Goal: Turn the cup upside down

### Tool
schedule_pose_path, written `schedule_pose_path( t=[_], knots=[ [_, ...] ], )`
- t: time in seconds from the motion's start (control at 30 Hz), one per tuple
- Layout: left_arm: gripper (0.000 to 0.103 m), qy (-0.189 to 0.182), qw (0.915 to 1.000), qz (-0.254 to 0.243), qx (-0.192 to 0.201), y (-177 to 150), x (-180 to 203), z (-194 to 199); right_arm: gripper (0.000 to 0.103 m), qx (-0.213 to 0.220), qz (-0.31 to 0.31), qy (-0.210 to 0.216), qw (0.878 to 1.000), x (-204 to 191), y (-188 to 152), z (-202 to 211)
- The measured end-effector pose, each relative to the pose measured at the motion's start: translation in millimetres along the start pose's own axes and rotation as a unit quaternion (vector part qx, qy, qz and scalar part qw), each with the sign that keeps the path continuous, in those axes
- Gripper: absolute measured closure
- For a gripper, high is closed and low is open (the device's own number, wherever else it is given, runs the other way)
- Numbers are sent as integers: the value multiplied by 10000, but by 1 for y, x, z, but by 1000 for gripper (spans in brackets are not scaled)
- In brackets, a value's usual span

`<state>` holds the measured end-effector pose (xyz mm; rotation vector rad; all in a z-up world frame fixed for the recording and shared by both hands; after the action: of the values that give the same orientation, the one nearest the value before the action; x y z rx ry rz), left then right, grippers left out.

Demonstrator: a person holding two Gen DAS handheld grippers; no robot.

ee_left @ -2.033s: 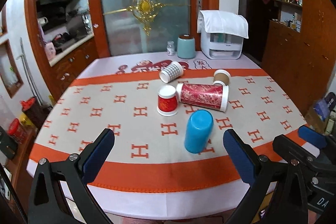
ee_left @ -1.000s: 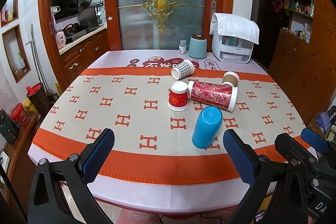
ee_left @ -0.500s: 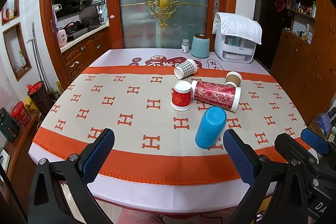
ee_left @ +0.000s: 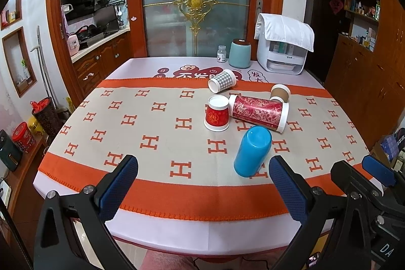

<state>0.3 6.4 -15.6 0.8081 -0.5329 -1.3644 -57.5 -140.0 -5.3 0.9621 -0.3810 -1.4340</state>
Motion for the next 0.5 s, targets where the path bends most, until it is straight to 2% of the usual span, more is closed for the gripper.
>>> schedule_pose_path(
  t=[0.5],
  knots=[
    [1,-25,10000,-27,-48,-8,-1,-1,18,-17,-41,7,10000,2,-4,-1]
  ],
)
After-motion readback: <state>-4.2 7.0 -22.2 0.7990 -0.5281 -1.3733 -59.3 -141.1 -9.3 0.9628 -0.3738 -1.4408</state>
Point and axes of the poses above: each gripper's, at about its wrist camera, not at the fingertips, and z roughly against the way its jaws point, x to its right, y to its top, the point moved 2 cm from there along -z, roughly the way its jaws point, and after that the axes turned 13 degrees about y, right-handed, at the moved point
